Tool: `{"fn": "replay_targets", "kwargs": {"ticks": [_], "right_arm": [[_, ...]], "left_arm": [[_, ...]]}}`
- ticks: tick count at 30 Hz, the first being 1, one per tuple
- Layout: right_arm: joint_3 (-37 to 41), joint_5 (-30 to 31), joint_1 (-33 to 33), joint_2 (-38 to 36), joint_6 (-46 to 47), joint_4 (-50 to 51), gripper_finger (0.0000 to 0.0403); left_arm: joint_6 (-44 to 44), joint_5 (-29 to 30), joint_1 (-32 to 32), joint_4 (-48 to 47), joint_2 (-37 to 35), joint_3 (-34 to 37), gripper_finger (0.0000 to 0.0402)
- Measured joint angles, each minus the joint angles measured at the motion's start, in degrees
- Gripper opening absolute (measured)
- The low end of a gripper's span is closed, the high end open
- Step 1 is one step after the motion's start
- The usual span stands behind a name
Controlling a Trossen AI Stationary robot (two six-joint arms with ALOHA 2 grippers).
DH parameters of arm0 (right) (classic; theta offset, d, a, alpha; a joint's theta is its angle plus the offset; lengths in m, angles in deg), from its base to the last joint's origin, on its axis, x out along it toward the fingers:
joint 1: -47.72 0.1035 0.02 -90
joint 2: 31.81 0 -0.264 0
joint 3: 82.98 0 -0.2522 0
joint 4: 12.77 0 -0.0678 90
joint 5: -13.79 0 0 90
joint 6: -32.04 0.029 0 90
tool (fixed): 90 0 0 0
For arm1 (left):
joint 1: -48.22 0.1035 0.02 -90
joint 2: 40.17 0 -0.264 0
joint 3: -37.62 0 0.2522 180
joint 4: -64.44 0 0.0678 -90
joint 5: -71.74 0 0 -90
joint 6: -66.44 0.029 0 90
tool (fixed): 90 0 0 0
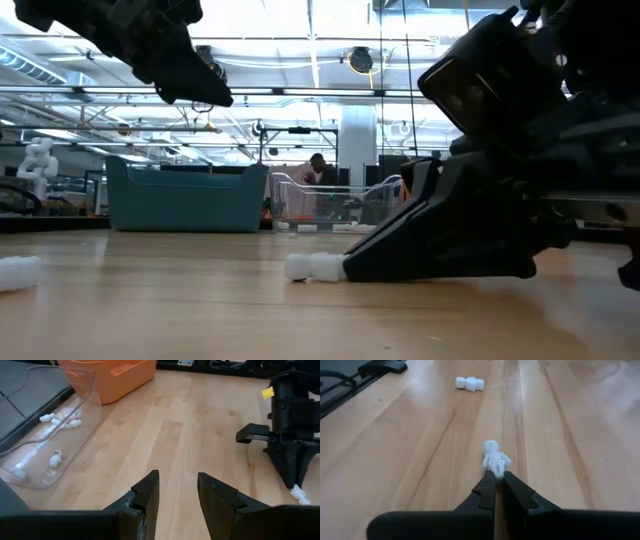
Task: Sort Halloween decoration
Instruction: Put the white skeleton toy into the transparent bin
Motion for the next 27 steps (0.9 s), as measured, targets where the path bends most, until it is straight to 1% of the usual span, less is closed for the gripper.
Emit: {"fn": "replay_targets", "kwargs": {"ticks": [6, 12, 21, 23, 27], "right_arm": [[0.18, 0.29, -0.16, -3.77, -5.75, 3.64, 0.0001], [0.13, 0.46, -0.52, -11.43, -12.68, 12.05, 0.0001], [0.11, 8.21, -0.52, -26.67, -24.78, 28.41, 0.0], [0.11, 9.56, -0.52, -29.69, -27.98, 30.65, 0.0], [0.11, 10.08, -0.52, -34.44, -35.78, 32.96, 0.0]], "left_arm": [[-0.01, -0.01, -0.95, 0.02, 0.0, -0.02, 0.0132], [0.01, -0.01, -1.47, -0.03, 0.0, -0.02, 0.0132], [0.38, -0.02, -1.42, 0.01, 0.0, -0.02, 0.0132], [0.56, -0.03, -1.43, -0.01, 0.0, -0.02, 0.0132], [0.57, -0.03, -1.36, 0.04, 0.0, -0.02, 0.0132]]}}
